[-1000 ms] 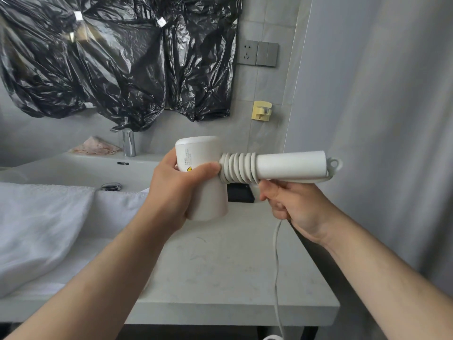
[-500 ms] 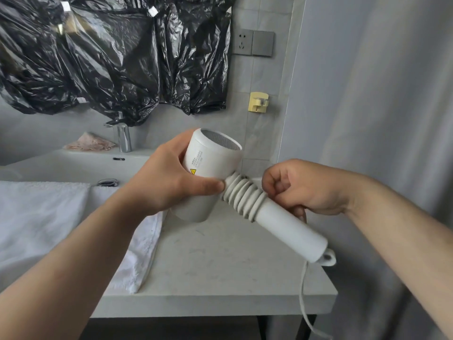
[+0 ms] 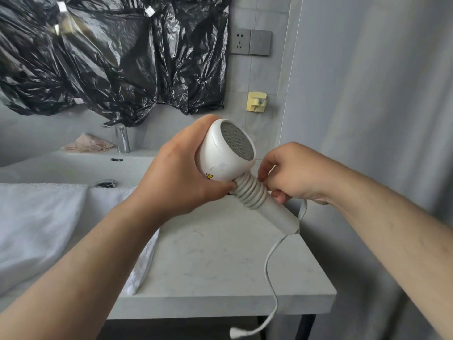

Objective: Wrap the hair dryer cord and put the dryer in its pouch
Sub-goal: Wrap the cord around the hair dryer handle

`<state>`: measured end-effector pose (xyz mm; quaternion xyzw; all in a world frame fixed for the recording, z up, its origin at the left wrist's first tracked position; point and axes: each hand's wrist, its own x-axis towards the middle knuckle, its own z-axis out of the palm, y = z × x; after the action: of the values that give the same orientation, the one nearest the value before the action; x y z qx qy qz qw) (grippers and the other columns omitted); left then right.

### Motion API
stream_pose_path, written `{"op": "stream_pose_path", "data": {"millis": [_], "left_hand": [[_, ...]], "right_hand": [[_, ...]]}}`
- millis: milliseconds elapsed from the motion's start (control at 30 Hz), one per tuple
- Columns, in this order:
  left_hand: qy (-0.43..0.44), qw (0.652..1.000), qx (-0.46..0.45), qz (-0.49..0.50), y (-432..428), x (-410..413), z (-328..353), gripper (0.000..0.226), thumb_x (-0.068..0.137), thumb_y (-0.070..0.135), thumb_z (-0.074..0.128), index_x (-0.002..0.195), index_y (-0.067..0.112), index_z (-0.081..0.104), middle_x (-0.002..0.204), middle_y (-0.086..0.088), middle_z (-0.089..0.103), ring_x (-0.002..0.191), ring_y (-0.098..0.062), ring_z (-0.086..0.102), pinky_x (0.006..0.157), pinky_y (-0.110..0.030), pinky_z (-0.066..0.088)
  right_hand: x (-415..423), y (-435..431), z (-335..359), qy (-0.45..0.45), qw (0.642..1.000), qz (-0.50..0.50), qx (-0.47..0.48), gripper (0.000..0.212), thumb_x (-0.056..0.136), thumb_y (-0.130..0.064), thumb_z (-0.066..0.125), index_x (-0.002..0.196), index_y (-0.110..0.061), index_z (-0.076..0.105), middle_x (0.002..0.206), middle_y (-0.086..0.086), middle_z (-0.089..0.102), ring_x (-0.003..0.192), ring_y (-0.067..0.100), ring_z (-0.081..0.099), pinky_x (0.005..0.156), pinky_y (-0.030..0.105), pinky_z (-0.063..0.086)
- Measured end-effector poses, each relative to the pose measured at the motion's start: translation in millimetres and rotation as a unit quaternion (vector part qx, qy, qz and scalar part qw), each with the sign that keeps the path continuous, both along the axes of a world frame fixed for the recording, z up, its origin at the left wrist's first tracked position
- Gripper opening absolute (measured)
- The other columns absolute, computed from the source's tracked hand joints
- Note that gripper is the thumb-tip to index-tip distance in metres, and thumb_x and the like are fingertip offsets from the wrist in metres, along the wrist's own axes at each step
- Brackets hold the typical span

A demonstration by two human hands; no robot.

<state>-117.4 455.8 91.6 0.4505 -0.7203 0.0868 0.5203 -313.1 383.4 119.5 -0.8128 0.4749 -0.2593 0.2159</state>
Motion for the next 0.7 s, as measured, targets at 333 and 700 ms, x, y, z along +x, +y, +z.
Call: {"op": "stream_pose_path", "data": {"millis": [333,700], "left_hand": [[-0.058,0.996,-0.050,0.044,-2,-5,-1,0.087,0.060,0.040,0.081,0.139,0.025,0.047,0.118,0.003,0.060,0.105,-0.018,0.057,0.085,-0.042,0.051],[0.161,0.978,-0.125,0.052,-7,-13,-8,0.073,0.063,0.019,0.088,0.124,0.026,0.048,0.112,0.028,0.051,0.105,0.010,0.050,0.090,-0.005,0.036]], "right_hand": [[3,6,19,0.212,0.974,-0.063,-0.046,0.021,0.084,-0.021,0.060,0.078,-0.003,0.068,0.064,0.014,0.065,0.048,0.024,0.057,0.052,0.028,0.048],[9,26,11,-0.214,0.975,-0.043,-0.039,0.022,0.089,-0.004,0.047,0.083,0.005,0.067,0.059,0.010,0.056,0.039,0.014,0.045,0.043,0.026,0.041]]}}
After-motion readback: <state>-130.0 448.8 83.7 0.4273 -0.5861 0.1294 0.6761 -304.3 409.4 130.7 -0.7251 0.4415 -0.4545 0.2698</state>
